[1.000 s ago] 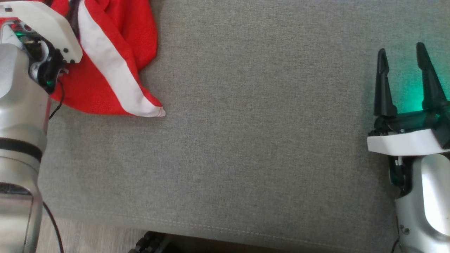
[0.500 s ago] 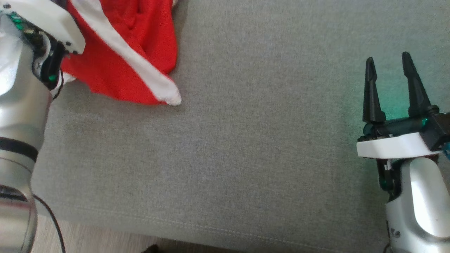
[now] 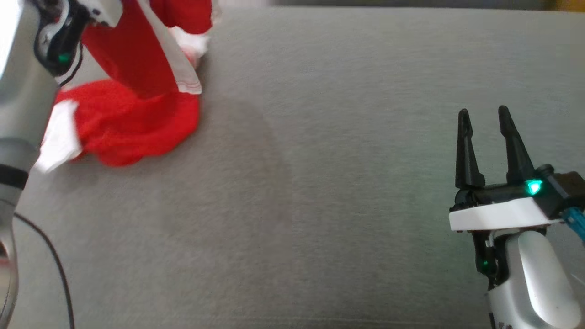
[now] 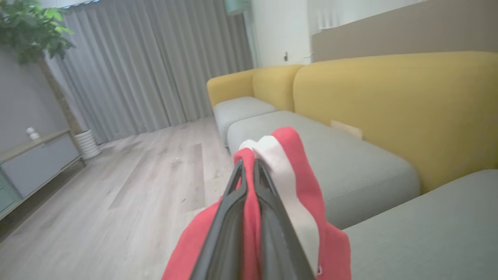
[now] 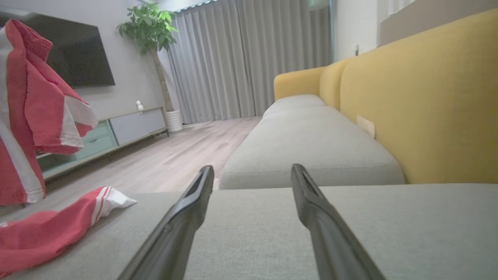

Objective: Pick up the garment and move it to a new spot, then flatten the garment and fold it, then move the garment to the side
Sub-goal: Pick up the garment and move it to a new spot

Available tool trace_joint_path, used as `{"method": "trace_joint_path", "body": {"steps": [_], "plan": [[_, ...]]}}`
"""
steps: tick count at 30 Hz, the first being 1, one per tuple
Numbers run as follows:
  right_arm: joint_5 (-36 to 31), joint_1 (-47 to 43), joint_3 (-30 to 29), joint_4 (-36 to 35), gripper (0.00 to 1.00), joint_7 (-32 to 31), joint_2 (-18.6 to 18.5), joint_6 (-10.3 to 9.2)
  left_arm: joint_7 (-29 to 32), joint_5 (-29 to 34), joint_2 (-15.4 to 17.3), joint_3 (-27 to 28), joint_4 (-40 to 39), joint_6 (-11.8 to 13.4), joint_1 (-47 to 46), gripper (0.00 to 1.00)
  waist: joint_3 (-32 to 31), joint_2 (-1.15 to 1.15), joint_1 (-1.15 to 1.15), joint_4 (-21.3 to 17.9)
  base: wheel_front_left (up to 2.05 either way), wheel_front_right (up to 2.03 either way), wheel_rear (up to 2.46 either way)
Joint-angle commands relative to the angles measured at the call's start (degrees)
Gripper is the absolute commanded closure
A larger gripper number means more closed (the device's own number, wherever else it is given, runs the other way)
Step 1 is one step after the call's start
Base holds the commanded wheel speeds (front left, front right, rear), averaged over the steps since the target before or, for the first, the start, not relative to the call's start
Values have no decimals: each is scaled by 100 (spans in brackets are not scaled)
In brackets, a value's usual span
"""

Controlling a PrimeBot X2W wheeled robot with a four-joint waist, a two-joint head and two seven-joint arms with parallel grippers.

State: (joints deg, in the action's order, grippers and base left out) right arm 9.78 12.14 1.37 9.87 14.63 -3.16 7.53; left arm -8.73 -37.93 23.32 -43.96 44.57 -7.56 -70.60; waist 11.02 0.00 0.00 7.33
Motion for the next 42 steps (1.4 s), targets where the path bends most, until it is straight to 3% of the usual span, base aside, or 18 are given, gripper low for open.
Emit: {"method": "trace_joint_path", "body": {"steps": [1, 7, 15, 26, 29, 33, 34, 35, 36, 37, 42], "plan": [[71, 36, 141, -180, 0, 37, 27, -4, 84, -73, 201, 75, -300, 8, -443, 100, -413, 0, 0, -596, 0, 0, 0], [290, 4, 274, -182, 0, 37, 27, -4, 88, -301, -142, 88, -567, 49, -564, 100, -585, 0, 0, -1449, 0, 0, 0], [462, -11, 376, -279, 0, 37, 28, -4, 4, -568, -839, 19, -491, 268, -124, 100, -562, 0, 0, -2130, 0, 0, 0], [543, -86, 529, -322, 0, 37, 28, -4, -600, -750, -1820, -220, 347, 679, 2209, 100, -333, 0, 0, -2522, 0, 0, 0], [489, -116, 511, -316, 0, 37, 28, -4, -621, -729, -1948, -170, 377, 663, 2714, 100, -328, 0, 0, -2499, 0, 0, 0], [410, -178, 460, -284, 0, 37, 28, -4, -624, -690, -2016, -198, 206, 446, 3221, 100, -399, 0, 0, -2373, 0, 0, 0], [390, -204, 468, -266, 0, 37, 28, -4, -625, -700, -2027, -236, 169, 379, 3377, 72, -446, 0, 0, -2320, 0, 0, 0], [370, -232, 486, -247, 0, 37, 28, -4, -625, -727, -2035, -241, 108, 333, 3514, 59, -503, 0, 0, -2264, 0, 0, 0], [355, -266, 506, -225, 0, 37, 28, -4, -625, -801, -2038, -253, 10, 299, 3660, 15, -573, 0, 0, -2203, 0, 0, 0], [347, -306, 524, -202, 0, 37, 28, -4, -625, -883, -2040, -295, -112, 275, 3803, 0, -646, 0, 0, -2138, 0, 0, 0], [335, -509, 543, -116, 0, 37, 28, -4, -626, -1201, -2042, -292, -816, 375, 4372, 0, -976, 0, 0, -1687, 0, 0, 0]]}}
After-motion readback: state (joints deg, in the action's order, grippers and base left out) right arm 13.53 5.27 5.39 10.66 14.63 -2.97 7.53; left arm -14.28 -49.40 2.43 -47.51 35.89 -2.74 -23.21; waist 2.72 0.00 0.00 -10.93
